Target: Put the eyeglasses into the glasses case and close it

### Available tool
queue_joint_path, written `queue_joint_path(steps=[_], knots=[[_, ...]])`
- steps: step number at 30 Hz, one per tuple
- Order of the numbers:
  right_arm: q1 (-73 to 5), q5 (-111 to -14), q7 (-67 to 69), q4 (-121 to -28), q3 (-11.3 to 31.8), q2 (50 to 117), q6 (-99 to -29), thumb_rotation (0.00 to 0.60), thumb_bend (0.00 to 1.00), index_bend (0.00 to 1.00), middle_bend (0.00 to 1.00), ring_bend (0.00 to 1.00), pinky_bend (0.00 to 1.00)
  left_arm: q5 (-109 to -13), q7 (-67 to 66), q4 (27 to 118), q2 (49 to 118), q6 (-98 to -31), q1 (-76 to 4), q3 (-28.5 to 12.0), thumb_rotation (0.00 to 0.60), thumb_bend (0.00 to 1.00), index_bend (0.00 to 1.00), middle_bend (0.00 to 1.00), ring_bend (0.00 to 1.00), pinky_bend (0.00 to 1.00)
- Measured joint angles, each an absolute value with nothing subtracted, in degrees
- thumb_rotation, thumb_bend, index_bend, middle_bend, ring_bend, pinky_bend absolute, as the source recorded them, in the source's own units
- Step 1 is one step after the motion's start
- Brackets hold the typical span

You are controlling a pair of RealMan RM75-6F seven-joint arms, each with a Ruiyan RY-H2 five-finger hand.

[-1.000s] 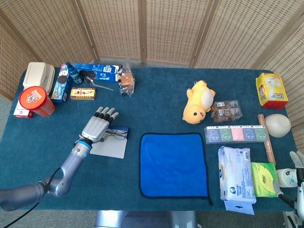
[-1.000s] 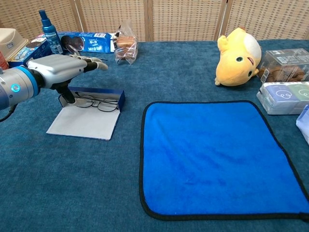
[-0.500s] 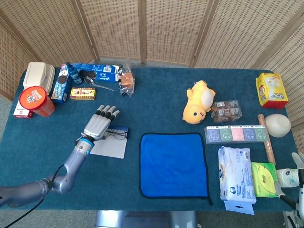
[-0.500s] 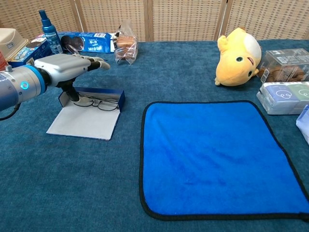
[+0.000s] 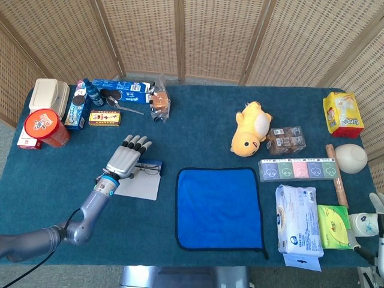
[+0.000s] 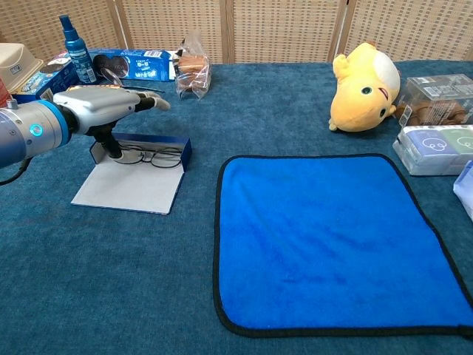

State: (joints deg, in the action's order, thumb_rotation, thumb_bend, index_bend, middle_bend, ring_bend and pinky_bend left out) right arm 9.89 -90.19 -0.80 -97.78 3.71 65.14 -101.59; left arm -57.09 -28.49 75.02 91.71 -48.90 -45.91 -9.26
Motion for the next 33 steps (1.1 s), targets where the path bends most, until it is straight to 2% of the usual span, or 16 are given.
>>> queue_joint_path(steps=[8,11,19,33], knots=[[9.4,-90.1,-1.5,-98.1,3.9,65.2,-100.9,0.6,0.28,0.09,0.09,0.0,0.08,-55.1,-25.9,81.5,86.9,-46.1,-45.7,-9.0,0.6,0.28,0.0,0.0,0.0,0.0],[9.5,-89.9,-1.6,-98.1,4.0,65.2,-100.9,0.6,0.28,0.09,0.09,0.0,0.08,-54.0,-25.0,83.1,85.3,-44.4,-46.0,-8.8,0.6,0.28,0.0,0.0,0.0,0.03],[9.3,-90.4,-2.5,-98.5,3.5,64.8,-100.1,0.6,0.28,0.09,0.09,0.0,0.08,-50.1,-24.7,83.8,84.7,-41.3,-48.1,-7.6,0.6,0.28,0.0,0.06,0.0,0.09],[7.5,-93.4,-4.9,-99.7,2.1,63.8,-97.3,0.6,0.28,0.09,0.09,0.0,0.08,-48.8,-22.0,88.1,83.0,-41.1,-48.6,-5.7,0.6,0.28,0.0,0.08,0.0,0.12]])
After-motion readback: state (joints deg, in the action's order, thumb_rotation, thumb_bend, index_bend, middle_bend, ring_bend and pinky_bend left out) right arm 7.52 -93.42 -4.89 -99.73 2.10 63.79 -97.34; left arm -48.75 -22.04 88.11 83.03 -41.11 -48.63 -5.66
